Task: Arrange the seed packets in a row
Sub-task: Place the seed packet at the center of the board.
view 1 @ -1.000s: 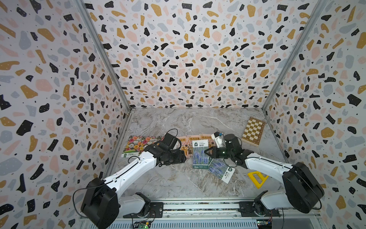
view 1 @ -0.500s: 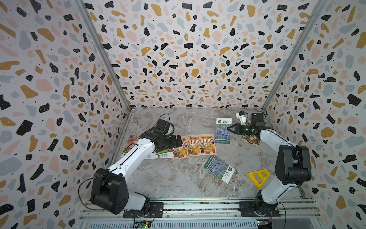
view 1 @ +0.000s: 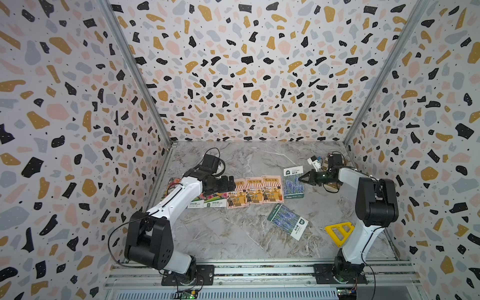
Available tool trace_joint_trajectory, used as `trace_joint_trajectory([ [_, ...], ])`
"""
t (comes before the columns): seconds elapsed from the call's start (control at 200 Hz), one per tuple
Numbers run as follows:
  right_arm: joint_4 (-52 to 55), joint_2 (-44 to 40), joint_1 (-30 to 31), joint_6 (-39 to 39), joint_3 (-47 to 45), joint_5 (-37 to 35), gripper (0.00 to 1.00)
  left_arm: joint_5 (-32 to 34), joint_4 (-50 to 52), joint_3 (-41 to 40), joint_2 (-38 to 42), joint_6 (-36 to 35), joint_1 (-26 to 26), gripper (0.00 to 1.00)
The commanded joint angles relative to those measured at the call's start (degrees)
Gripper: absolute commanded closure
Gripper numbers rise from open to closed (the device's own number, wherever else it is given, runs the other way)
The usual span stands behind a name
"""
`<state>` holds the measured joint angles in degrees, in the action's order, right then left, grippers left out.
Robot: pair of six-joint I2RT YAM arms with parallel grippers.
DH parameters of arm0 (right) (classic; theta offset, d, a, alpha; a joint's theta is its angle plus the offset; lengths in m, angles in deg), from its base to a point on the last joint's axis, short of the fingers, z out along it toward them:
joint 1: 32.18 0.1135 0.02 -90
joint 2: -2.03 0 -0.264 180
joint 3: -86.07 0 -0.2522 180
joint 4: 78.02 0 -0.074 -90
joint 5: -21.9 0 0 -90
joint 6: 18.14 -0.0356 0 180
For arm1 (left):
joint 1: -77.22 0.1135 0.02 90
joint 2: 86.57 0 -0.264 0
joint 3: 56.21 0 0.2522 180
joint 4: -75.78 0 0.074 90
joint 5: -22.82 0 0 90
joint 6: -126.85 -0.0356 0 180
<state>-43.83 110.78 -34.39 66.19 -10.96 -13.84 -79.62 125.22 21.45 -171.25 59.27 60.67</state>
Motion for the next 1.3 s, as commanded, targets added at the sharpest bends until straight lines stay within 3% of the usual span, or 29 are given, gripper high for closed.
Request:
trace_joint_trajectory([
  [0.0, 2.92, 0.17, 0.82, 1.55, 2.63, 2.37, 1.0, -1.09, -0.91, 0.51, -0.47, -1.23, 0.25, 0.01],
  [0.486, 6.48, 4.2, 1.16, 2.3, 5.91, 0.95, 0.98, -2.84, -0.32, 0.89, -1.42, -1.32, 0.27, 0.01],
  [0.706, 7.17, 6.94, 1.26, 2.44, 7.74, -2.76, 0.92, -3.59, -0.3, 0.66, -1.14, -1.4, 0.29, 0.01],
  [0.921, 8.7, 8.18, 1.74, 2.42, 9.6, -8.37, 0.68, -4.18, -0.36, 0.51, -1.01, -1.41, 0.29, 0.01],
  [1.181, 10.05, 9.15, 2.61, 2.53, 11.78, -13.57, 0.63, -4.69, -0.17, 0.52, -1.27, -1.49, 0.25, 0.01],
  [1.297, 9.51, 6.95, 3.09, 0.58, 11.66, -19.03, 0.55, -5.11, -0.03, 0.52, -1.38, -1.4, 0.29, 0.01],
])
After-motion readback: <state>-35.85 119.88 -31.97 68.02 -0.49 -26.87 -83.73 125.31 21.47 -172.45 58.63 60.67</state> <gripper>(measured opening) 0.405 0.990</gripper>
